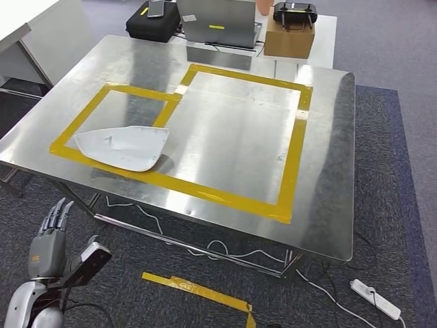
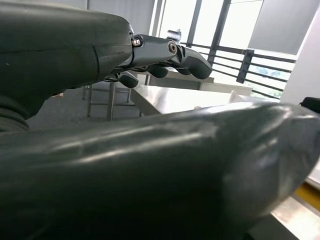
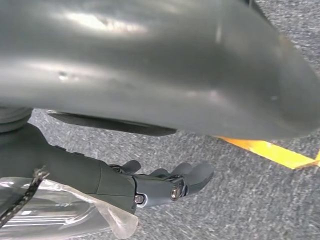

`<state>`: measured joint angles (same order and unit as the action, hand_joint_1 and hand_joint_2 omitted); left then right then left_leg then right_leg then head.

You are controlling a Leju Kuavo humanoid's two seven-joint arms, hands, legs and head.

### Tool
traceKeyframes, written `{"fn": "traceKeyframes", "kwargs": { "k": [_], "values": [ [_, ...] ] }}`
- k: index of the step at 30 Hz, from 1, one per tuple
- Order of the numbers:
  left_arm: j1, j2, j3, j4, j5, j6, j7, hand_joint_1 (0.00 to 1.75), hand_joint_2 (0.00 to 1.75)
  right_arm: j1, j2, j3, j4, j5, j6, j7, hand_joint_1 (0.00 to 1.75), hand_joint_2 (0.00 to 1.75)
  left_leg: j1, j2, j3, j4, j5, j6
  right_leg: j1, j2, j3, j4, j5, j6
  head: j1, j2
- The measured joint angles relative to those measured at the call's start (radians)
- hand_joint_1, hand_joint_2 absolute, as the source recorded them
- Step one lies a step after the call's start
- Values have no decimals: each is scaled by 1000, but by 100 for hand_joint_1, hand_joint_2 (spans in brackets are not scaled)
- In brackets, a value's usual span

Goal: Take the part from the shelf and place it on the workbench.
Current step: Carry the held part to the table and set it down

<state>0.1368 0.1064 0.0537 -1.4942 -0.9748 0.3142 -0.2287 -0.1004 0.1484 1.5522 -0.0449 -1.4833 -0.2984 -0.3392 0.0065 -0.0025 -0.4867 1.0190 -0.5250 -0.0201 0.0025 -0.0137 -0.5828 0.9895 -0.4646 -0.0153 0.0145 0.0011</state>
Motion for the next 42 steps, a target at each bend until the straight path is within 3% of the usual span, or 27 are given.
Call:
{"fn": "traceKeyframes", "kwargs": {
  "k": [2,4,6,8,9,10,11,12,14,16,18,20,21,22,24,25,26,27,29,31,32,35,39,40,42],
  "values": [
    [6,-1,2,0,1,0,2,0,0,1,0,0,1,-3,2,1,0,0,-6,0,27,-56,-6,11,0,0,-9,1,15,14,5,0],
    [17,-2,5,0,1,-1,4,0,0,3,0,0,3,-6,5,2,0,0,-6,2,17,-63,8,26,-2,2,-16,0,19,28,16,0],
    [24,-3,8,0,1,-1,6,0,0,5,0,0,4,-9,9,3,0,0,-3,6,0,-67,29,43,-3,6,-39,44,-35,39,26,0],
    [32,-3,11,0,-1,0,7,0,0,5,0,0,6,-10,13,3,0,0,-4,8,-26,-62,45,52,-5,9,-79,167,-129,44,31,0],
    [38,-4,14,0,-4,1,9,0,0,6,0,0,6,-12,15,4,0,0,-5,9,-40,-58,52,53,-5,10,-94,234,-161,46,31,0],
    [44,-5,18,0,-7,3,11,0,0,6,0,0,7,-13,17,4,0,0,-6,9,-54,-53,60,54,-5,10,-98,279,-172,46,31,0],
    [50,-6,22,0,-9,5,12,0,0,7,0,0,8,-15,18,4,0,0,-8,10,-69,-48,67,53,-5,10,-85,290,-160,46,31,0],
    [57,-7,27,0,-11,8,13,0,0,7,0,0,8,-17,19,4,0,0,-9,10,-83,-43,75,53,-5,10,-53,262,-133,43,31,0],
    [70,-10,40,0,-14,10,13,0,0,7,0,0,10,-19,20,3,0,0,-11,9,-109,-33,90,48,-2,12,50,121,-90,33,31,0],
    [83,-14,56,1,-25,11,13,0,0,7,1,0,12,-20,21,-1,0,0,-12,8,-124,-29,106,39,1,15,135,-8,-93,23,30,0],
    [96,-21,73,1,-38,13,13,0,0,11,1,0,13,-22,22,-8,0,0,-11,8,-128,-31,124,28,4,15,149,-47,-96,18,30,0],
    [111,-27,88,1,-47,14,11,0,0,15,3,0,14,-24,23,-13,0,0,-9,5,-137,-26,114,17,0,10,132,-51,-76,6,31,0],
    [118,-30,95,2,-49,13,10,0,0,16,4,0,14,-24,23,-14,0,0,-7,4,-145,-5,82,11,-3,7,123,-54,-64,-2,29,0],
    [124,-34,102,4,-52,11,9,0,0,16,5,0,15,-26,23,-17,0,0,-4,4,-156,37,31,5,-6,4,114,-56,-52,-7,27,0],
    [133,-46,116,11,-61,7,6,0,0,18,5,0,17,-28,25,-20,0,0,2,4,-177,163,-70,-7,-6,1,89,-53,-30,-11,22,0],
    [138,-55,123,18,-66,6,3,0,0,19,5,0,19,-29,27,-22,0,0,6,4,-180,219,-89,-12,-6,0,74,-49,-20,-9,22,0],
    [142,-65,129,26,-71,6,-1,0,0,19,6,0,21,-29,30,-23,0,0,9,4,-173,252,-79,-16,-6,-2,56,-44,-11,-7,22,0],
    [146,-76,136,36,-76,5,-6,0,0,19,6,0,22,-30,32,-24,0,0,12,4,-153,252,-51,-19,-7,-3,39,-36,-3,-3,22,0],
    [150,-101,150,59,-86,2,-16,0,0,19,6,0,24,-31,36,-24,0,0,19,4,-66,155,0,-24,-10,-4,3,-17,10,7,22,0],
    [151,-126,165,84,-96,1,-29,0,0,18,6,0,26,-31,37,-25,0,0,20,2,30,11,-10,-19,-9,-4,-22,2,23,20,20,0],
    [151,-139,173,101,-100,1,-35,0,0,18,6,0,28,-32,38,-26,0,0,17,1,52,-30,-25,-12,-8,-4,-30,6,31,27,20,0],
    [153,-178,202,158,-107,0,-51,0,0,21,6,-1,32,-32,44,-27,0,0,10,1,43,-50,-25,12,-11,-4,-46,6,59,46,19,0],
    [156,-191,212,178,-107,-2,-55,0,0,23,6,-1,33,-32,47,-27,0,0,10,3,36,-50,-17,19,-12,-2,-51,6,62,51,19,0],
    [156,-198,219,191,-111,-4,-58,0,0,25,6,-1,34,-32,50,-27,0,0,10,6,29,-50,-11,25,-13,-2,-59,19,38,52,20,0],
    [149,-233,260,278,-134,-3,-74,0,0,27,3,-1,36,-32,61,-28,0,0,0,12,-20,-47,27,43,-12,4,-84,176,-69,52,22,0]
  ]
}}
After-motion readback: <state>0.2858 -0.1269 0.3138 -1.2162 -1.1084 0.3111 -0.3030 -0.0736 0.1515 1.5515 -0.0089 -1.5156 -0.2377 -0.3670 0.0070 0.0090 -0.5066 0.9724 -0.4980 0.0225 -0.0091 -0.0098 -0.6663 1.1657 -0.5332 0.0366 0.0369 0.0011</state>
